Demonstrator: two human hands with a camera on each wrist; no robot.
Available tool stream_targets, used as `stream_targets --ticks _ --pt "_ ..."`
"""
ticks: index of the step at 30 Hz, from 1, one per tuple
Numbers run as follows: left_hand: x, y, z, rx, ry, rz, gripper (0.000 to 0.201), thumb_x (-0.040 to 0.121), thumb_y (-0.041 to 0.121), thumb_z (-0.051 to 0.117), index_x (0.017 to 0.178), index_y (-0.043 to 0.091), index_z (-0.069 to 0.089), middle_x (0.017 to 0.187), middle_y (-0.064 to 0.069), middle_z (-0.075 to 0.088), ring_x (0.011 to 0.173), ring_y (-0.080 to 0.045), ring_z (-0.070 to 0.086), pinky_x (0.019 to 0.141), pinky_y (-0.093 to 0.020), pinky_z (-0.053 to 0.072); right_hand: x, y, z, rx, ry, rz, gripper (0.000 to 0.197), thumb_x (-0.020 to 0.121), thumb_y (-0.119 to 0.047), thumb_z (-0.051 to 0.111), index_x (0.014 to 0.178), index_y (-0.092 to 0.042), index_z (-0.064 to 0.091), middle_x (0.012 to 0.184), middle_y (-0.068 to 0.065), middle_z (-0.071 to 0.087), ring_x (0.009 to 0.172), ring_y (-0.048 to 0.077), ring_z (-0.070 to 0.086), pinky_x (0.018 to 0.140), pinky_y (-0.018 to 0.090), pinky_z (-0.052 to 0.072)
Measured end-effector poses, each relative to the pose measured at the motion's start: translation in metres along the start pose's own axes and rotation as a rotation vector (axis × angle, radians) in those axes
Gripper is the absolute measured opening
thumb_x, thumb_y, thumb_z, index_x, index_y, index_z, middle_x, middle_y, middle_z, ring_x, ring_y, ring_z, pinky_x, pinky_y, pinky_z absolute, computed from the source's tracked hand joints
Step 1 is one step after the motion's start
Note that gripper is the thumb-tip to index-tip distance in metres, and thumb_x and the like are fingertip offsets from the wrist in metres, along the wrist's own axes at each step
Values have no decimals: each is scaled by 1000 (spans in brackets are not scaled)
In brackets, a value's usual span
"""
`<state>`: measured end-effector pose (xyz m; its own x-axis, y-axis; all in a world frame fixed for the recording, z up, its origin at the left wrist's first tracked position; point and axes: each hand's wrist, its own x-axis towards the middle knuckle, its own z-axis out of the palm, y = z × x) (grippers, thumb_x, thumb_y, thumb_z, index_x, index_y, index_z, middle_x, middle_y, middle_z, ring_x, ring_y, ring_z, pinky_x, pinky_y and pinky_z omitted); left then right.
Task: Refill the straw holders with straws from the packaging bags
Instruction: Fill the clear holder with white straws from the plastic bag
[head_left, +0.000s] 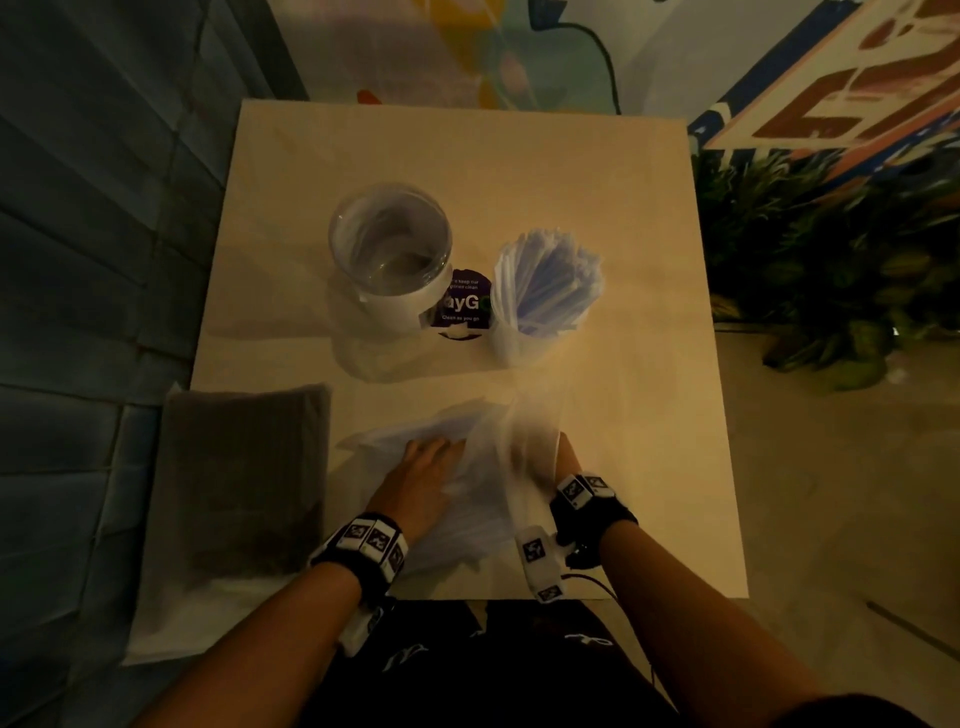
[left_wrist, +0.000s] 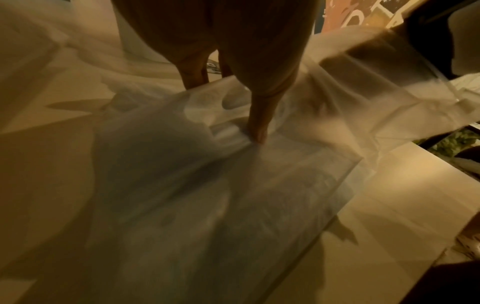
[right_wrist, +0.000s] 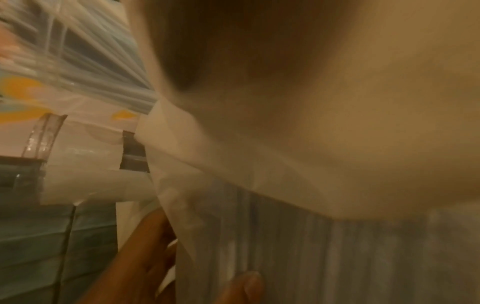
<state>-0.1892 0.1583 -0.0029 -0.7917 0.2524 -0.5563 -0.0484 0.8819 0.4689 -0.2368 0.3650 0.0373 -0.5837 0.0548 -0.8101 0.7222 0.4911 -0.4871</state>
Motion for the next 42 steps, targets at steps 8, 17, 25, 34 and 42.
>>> stream_targets --ticks 8,17,25,34,42 --pt "-14 -33 7 91 153 -90 48 83 38 64 129 23 56 127 0 56 116 -28 50 97 -39 43 40 17 -17 21 50 -125 38 95 -1 58 133 7 53 130 19 57 131 29 48 88 24 40" --pt "-12 -24 6 55 87 -87 32 91 31 59 122 26 57 126 6 54 113 -22 49 85 -37 48 48 26 13 -147 9 -42 52 99 -12 55 145 2 36 146 22 43 136 35 42 110 37 34" --pt "-12 -24 6 60 90 -119 30 92 32 57 121 24 58 126 4 55 114 -22 50 84 -36 47 39 18 -29 205 99 -263 34 87 3 67 120 -6 68 94 9 73 84 22 70 75 37 57" --pt "-9 -19 2 80 82 -154 29 91 35 60 117 23 61 124 2 59 112 -25 56 85 -38 51 22 47 -21 43 196 -136 4 87 -17 71 82 -17 71 85 3 69 79 20 65 69 31 52" --pt "-16 -17 9 42 112 -115 27 92 30 59 117 21 64 119 -2 62 108 -28 60 80 -36 49 30 11 21 -211 -25 -92 47 96 -36 61 128 -3 61 133 20 59 123 34 55 93 36 45"
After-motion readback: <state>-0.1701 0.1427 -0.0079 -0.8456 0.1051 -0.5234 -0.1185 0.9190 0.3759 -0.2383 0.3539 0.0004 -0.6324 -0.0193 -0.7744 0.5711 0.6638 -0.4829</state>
